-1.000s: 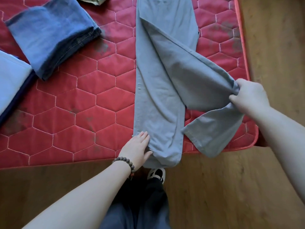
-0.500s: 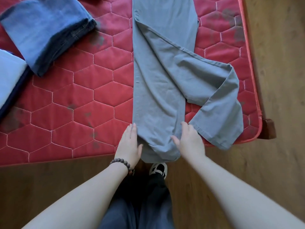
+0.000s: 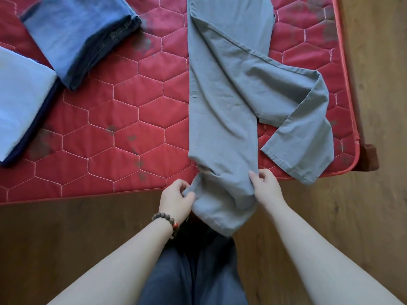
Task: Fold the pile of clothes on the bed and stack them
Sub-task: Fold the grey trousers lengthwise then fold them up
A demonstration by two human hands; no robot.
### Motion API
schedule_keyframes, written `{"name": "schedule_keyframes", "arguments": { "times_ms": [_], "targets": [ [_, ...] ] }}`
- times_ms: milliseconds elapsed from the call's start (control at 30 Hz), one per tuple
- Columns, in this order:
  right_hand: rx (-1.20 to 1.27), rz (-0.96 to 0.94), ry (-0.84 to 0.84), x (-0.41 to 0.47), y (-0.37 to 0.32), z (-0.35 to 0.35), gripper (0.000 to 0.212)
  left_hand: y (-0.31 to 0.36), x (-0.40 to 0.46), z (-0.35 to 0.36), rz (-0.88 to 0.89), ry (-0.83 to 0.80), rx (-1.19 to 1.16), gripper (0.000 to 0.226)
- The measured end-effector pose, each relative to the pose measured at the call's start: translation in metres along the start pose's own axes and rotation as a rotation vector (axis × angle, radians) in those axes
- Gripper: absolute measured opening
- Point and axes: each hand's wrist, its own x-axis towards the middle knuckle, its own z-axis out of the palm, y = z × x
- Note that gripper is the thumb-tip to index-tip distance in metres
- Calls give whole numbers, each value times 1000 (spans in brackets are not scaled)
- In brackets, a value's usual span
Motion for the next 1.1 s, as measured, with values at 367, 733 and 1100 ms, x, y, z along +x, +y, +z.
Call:
{"name": "schedule_keyframes", "arguments": {
  "times_ms": [367, 733, 1100],
  "targets": [
    [-223, 77, 0, -4, 37, -3, 13, -2, -2, 7, -84, -27, 14, 53],
    [-40, 2, 48, 7, 23, 8, 35, 28, 45, 2, 38, 9, -152, 27],
    [-187, -38, 173, 32, -6, 12, 33, 38, 68, 8, -35, 91, -88, 33]
  ]
}}
